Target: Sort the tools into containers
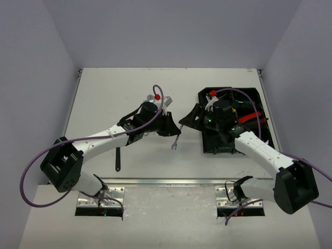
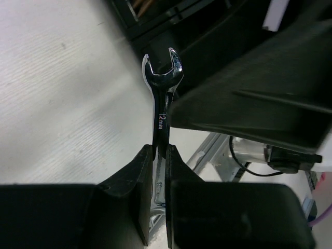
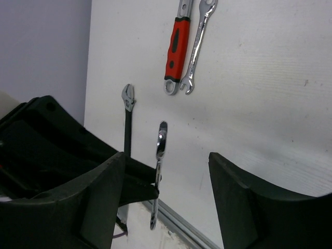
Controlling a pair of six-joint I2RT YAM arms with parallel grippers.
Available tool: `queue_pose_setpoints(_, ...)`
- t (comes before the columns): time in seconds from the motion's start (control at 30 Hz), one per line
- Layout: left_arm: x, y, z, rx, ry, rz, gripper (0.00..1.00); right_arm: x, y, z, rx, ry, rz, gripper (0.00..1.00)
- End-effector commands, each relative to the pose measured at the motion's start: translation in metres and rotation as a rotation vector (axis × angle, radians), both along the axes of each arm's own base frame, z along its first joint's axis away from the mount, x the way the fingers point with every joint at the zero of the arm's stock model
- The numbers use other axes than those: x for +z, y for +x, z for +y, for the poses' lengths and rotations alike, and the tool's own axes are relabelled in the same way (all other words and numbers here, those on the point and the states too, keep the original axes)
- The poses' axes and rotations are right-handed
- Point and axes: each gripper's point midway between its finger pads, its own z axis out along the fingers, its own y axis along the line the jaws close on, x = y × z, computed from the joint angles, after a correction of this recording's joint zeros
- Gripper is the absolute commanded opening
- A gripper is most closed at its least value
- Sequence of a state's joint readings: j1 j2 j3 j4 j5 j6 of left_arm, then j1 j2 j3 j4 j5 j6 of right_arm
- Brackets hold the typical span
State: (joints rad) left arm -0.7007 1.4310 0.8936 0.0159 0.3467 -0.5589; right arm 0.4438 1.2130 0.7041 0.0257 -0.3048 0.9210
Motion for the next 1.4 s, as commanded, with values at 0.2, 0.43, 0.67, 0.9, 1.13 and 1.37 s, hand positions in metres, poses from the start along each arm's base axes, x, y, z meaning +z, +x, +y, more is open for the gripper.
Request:
queue_pose_setpoints(0.2,0.054,-0.012,-0.032,-0.088,-0.187,-0.116,0.00,0.005,0.005,0.013,-0.034,0.097,0.017,0.32)
queue_pose_setpoints(0.43,0.053,0.003,-0.027,-0.025,-0.134,-0.149,0.64,0.011,0.001,0.003,-0.045,0.063,-0.007,0.00)
queue_pose_setpoints(0.67,0.045,0.019,0.036,0.245,0.139,-0.139,1.00,0.005,0.037,-0.166,-0.516,-0.327,0.037,0.00)
queue_pose_setpoints(0.9,0.029,0.009,0.100,0.420,0.324,-0.147,1.00,0.034,0.017,-0.347,-1.022,-0.653,0.125,0.00)
queue_pose_setpoints(1.13,0.005,-0.006,0.105,0.362,0.368,-0.111,1.00,0.021,0.020,-0.402,-1.211,-0.641,0.210,0.00)
queue_pose_setpoints(1.37,0.004,-0.011,0.098,0.304,0.349,-0.109,1.00,-0.020,0.024,-0.407,-1.229,-0.650,0.259,0.00)
